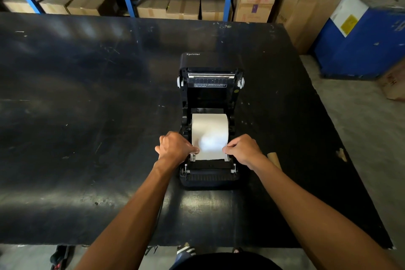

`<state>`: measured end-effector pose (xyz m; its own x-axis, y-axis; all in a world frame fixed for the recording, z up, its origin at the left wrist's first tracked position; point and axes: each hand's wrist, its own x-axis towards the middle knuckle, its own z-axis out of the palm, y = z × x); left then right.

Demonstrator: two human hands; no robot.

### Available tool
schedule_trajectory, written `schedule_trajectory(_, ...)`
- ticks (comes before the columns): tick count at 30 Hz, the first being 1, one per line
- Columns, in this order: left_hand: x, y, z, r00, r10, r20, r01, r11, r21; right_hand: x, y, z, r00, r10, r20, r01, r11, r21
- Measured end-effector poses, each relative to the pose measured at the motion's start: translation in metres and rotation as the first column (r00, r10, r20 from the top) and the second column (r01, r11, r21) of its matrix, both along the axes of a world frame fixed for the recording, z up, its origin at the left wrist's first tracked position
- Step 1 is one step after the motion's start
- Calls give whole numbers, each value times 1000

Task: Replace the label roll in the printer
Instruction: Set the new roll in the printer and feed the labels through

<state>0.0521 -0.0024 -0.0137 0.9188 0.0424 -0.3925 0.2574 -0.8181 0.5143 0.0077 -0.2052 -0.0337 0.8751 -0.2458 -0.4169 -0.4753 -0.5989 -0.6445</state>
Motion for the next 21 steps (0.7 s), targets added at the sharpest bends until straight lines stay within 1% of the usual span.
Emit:
schedule_trajectory(2,0,2,-1,1000,17,-12,-18,999,-46,3,-3,1,999,12,-29,-11,1000,12)
schedule_trajectory(4,2,5,-1,999,-4,-37,2,998,-58,4,-3,1,999,14,-52,-12,999,30)
schedule_trajectory(6,4,5,3,997,-48,-64,47,999,-20,2,-1,0,999,-16,-38,18,999,39)
schedule_trajectory(9,11,3,8,988,-98,-123,103,994,31,-4,5,-6,997,-74,28,73,996,45)
schedule_trajectory(11,12,4,8,983,-116,-140,120,992,26,-3,4,-7,999,-41,34,39,998,41)
schedule_trajectory(15,7,6,3,989,-100,-107,90,992,-94,2,-4,-1,1000,31,-1,-31,999,27)
schedule_trajectory(17,5,8,2,990,-102,-98,91,990,-112,-1,-3,0,997,73,9,-73,997,-12)
schedule_trajectory(19,7,8,1,985,-138,-103,130,988,-81,-9,1,0,993,81,90,-73,993,-92)
schedule_trajectory(21,10,9,0,982,-166,-94,163,986,-45,-23,7,-2,966,59,251,-13,983,-182)
